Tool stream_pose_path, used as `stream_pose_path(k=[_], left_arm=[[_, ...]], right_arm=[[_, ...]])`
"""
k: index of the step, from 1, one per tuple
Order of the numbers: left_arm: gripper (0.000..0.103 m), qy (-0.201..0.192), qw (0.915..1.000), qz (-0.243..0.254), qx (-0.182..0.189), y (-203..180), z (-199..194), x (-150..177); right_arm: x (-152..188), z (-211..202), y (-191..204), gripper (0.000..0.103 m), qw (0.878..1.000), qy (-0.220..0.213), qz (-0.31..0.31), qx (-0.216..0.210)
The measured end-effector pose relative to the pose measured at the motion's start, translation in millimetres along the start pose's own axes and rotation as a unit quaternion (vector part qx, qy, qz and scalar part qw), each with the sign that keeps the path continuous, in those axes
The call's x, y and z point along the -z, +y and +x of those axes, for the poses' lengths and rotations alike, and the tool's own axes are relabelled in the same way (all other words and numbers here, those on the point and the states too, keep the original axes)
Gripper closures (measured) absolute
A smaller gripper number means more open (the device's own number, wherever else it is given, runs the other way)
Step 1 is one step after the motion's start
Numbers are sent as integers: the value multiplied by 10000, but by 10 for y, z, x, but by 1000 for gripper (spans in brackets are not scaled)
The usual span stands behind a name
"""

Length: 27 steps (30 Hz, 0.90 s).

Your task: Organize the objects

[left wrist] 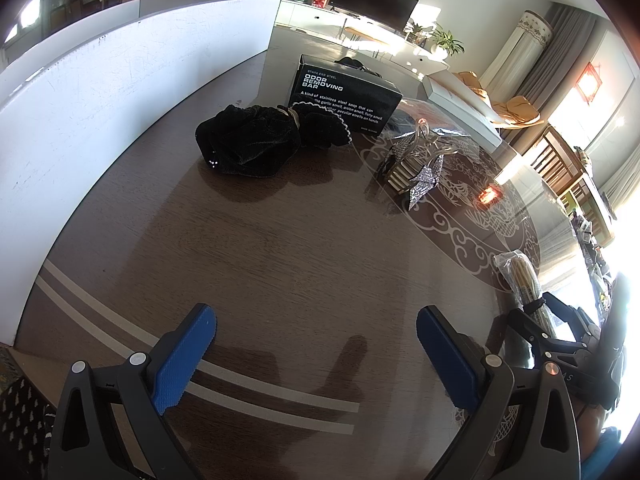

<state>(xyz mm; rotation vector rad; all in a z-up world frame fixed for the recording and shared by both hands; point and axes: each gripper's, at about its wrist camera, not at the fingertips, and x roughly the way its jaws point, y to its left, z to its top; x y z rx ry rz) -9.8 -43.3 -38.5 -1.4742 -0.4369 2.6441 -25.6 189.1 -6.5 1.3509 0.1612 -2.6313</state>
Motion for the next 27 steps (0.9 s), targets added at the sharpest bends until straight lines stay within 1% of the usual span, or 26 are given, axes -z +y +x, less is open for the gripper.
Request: stream_pose_path(k=[8, 9, 12, 13, 16, 22, 27], left_arm=[[1, -3, 10000, -16, 17, 6, -2, 0], [1, -10, 10000, -45, 49, 16, -6, -1], [1, -33, 9991, -213, 359, 72, -29, -5], [1, -42, 9988, -257, 405, 86, -34, -5], [1, -54, 9985, -305, 452, 95, -41, -4], [1, -156, 9987, -146, 465, 22, -86, -1], [1, -197, 9985, -141, 481, 9, -101, -8]], right_arm=[[0, -1, -1, 0, 10000, 0, 0, 0], [0, -1, -1, 0, 10000, 0, 0, 0], [0, -1, -1, 0, 10000, -1, 0, 0], [0, -1, 0, 0, 10000, 0, 0, 0], [0, -1, 0, 0, 10000, 0, 0, 0], [0, -1, 0, 0, 10000, 0, 0, 0], [1, -2, -1, 0, 10000, 0, 0, -1]])
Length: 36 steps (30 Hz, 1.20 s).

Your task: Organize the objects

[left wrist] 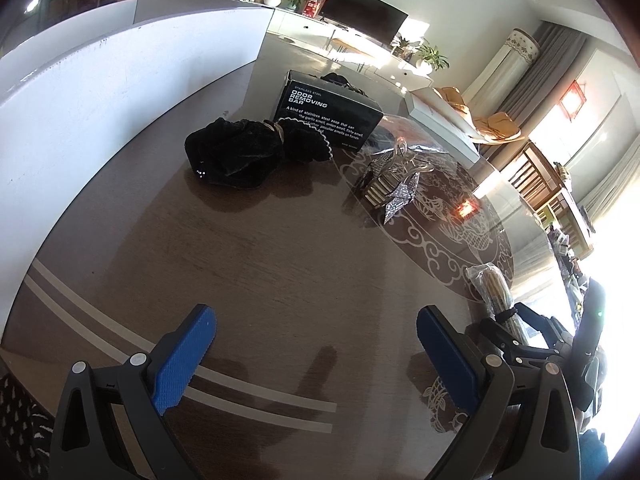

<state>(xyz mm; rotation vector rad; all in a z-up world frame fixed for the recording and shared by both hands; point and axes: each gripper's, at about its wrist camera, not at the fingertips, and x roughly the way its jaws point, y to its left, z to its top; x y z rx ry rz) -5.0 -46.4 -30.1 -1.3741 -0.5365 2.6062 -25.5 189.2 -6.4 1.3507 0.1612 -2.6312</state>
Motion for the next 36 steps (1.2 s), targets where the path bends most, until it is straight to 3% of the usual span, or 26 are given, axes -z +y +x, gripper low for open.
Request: stream_pose_path(k=[36], left_arm=[[1, -294, 9978, 593, -17, -237, -89, 25]], right_arm=[[4, -9, 0, 0, 10000, 0, 0, 0]])
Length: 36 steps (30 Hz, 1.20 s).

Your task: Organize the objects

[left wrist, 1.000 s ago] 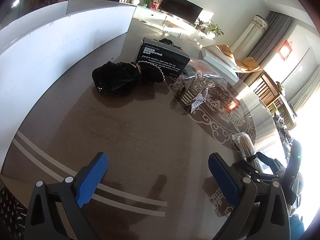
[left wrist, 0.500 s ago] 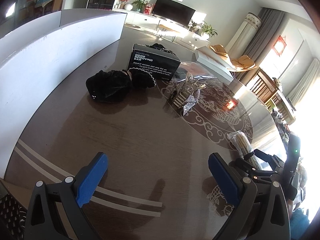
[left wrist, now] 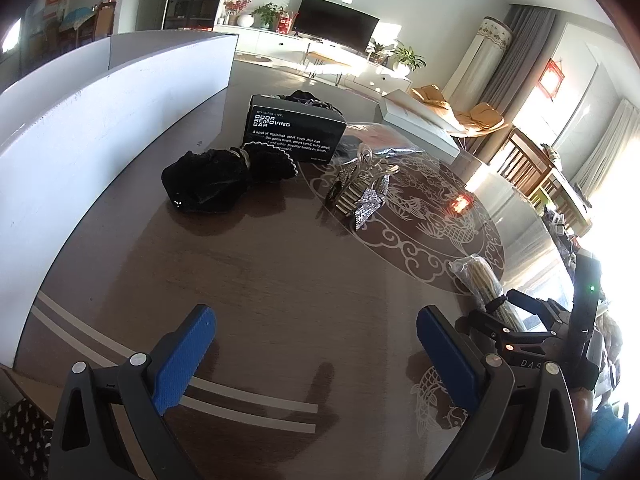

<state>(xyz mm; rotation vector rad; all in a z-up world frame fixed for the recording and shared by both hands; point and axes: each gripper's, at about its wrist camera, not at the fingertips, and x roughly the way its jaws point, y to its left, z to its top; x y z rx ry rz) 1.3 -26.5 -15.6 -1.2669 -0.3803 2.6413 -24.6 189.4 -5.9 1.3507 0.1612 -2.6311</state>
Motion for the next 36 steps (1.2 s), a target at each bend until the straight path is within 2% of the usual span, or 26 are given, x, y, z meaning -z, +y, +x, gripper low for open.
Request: stream_pose_path(k=[30, 32, 36], left_arm=[[1, -8, 10000, 81, 28, -24, -10, 1], [1, 16, 9998, -42, 188, 32, -23, -2], [1, 86, 9960, -688, 569, 314, -74, -17]], right_arm=[[2, -2, 3, 0, 10000, -1, -1, 0], [3, -2, 5, 0, 10000, -1, -1, 1], [3, -3, 5, 0, 10000, -1, 0, 1]])
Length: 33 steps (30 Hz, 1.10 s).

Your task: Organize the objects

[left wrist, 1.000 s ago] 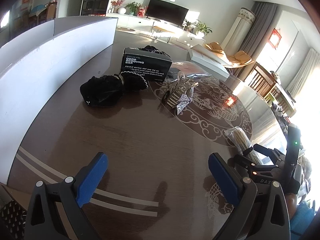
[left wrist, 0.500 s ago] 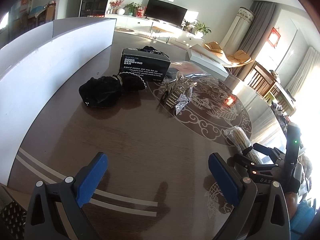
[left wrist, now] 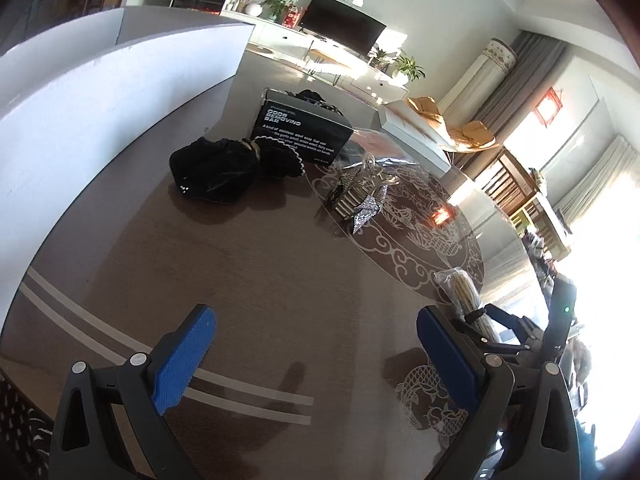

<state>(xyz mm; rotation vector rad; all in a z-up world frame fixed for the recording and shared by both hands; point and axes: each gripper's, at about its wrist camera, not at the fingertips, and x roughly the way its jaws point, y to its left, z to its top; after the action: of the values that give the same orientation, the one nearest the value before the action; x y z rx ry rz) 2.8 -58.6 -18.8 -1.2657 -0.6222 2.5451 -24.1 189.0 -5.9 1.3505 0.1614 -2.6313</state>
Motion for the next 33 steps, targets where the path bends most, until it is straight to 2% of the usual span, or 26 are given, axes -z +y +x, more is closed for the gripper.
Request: stream_pose_path(k=[3, 6, 8, 11, 15, 18, 19, 20, 21, 25, 29, 30, 31, 32, 33], left_arm=[[1, 61, 9998, -110, 128, 81, -1, -82], [1, 64, 9983, 559, -152, -31, 44, -267], [1, 70, 9909, 1282, -400, -122, 95, -442], [1, 77, 9747, 2101, -756, -130, 256, -721], [1, 691, 9652, 2397, -791, 32, 664, -1021], [2, 964, 9581, 2567, -821, 71, 913, -1087], [7, 917, 9569, 2638, -793, 59, 936, -1085], [41, 843, 9565, 2683, -781, 43, 940, -1069], [80, 897, 9563, 2645, -865, 51, 968, -1061], [80, 749, 9635, 2330, -1086, 41, 846, -930], [80, 641, 9733, 1956, -1018, 48, 558, -705], [80, 586, 9742, 1935, -999, 35, 480, -660], [80, 534, 9755, 1903, -964, 26, 412, -628], [80, 482, 9769, 1863, -934, 17, 346, -597], [80, 439, 9780, 1826, -913, 10, 290, -579]], right_arm=[[0, -1, 1, 0, 10000, 0, 0, 0], [1, -2, 2, 0, 10000, 0, 0, 0], [1, -3, 3, 0, 10000, 0, 0, 1], [1, -4, 3, 0, 10000, 0, 0, 1], [1, -5, 4, 0, 10000, 0, 1, 1], [2, -5, 5, 0, 10000, 0, 1, 1], [2, -6, 5, 0, 10000, 0, 0, 1], [1, -7, 5, 0, 10000, 0, 0, 1], [2, -7, 5, 0, 10000, 0, 0, 1], [2, -9, 8, 0, 10000, 1, 1, 0], [-48, -4, 8, 0, 9997, 256, -10, -52], [-81, -6, 11, 7, 9994, 337, 2, -67], [-118, -19, 23, 23, 9993, 360, -17, -77], [-159, -24, 42, 32, 9992, 396, -76, -53], [-202, -26, 58, 51, 9989, 448, -119, -97]])
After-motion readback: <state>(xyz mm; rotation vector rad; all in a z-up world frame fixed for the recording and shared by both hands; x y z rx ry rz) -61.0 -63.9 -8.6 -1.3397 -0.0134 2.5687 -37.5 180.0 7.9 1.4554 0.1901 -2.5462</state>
